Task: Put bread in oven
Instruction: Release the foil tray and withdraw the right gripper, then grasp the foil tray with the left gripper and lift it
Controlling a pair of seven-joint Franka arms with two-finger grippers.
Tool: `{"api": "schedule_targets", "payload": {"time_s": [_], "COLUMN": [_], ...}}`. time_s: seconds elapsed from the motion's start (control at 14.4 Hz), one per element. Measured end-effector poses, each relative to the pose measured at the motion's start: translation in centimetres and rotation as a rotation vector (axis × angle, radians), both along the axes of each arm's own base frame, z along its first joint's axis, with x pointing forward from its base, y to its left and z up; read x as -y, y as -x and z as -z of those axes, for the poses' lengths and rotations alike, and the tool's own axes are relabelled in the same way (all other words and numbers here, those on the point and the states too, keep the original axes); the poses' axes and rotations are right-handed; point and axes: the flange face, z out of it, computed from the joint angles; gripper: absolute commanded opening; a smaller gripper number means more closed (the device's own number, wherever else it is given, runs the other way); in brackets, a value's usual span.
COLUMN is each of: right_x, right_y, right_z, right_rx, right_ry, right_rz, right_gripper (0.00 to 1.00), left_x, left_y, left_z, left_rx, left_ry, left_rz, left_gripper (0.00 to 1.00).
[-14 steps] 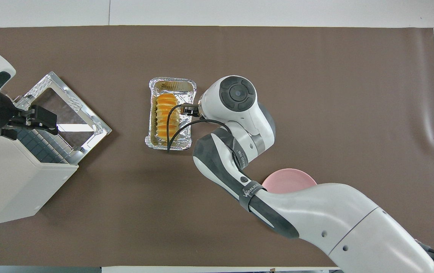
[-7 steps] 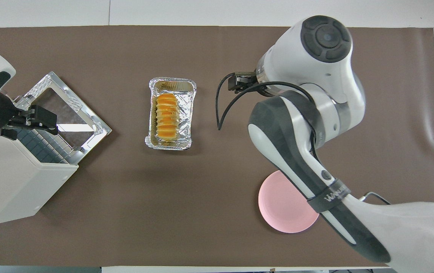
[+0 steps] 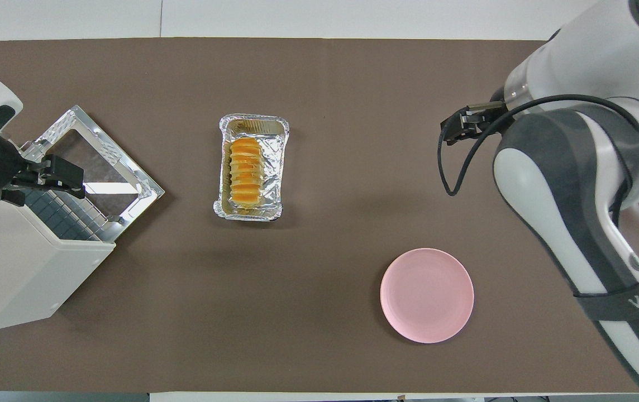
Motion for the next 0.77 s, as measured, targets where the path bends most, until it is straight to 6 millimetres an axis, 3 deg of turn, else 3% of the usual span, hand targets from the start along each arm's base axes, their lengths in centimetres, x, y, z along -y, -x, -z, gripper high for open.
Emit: {"api": "schedule_targets", "payload": {"time_s": [0.21,0.35,0.63,0.77], "right_x": [1.5,2.7,7.2,8.1], "right_y": [3.2,4.7,4.8,4.7], "right_z": [-2.6,-3.8,-3.5,-3.2], "right_rx": [0.015,0.032,0.035,0.029], "right_ry": [0.026,0.039,0.043,0.043], "right_rz": [0.026,0.051,0.120,0.133], "right_gripper": [1.00,1.00,1.00,1.00], "left_x": [3.5,6.6,16.3,19.4], "left_y": [-0.3,-0.6,-3.0,-4.0], "left_z": [-0.4,0.4,5.8,8.9], "left_rx": [0.060,0.058,0.018,0.007], "left_ry": [0.028,0.045,0.022,0.014], "left_rz": [0.013,0.037,0.013,0.007], "left_gripper": [1.00,1.00,1.00,1.00]}}
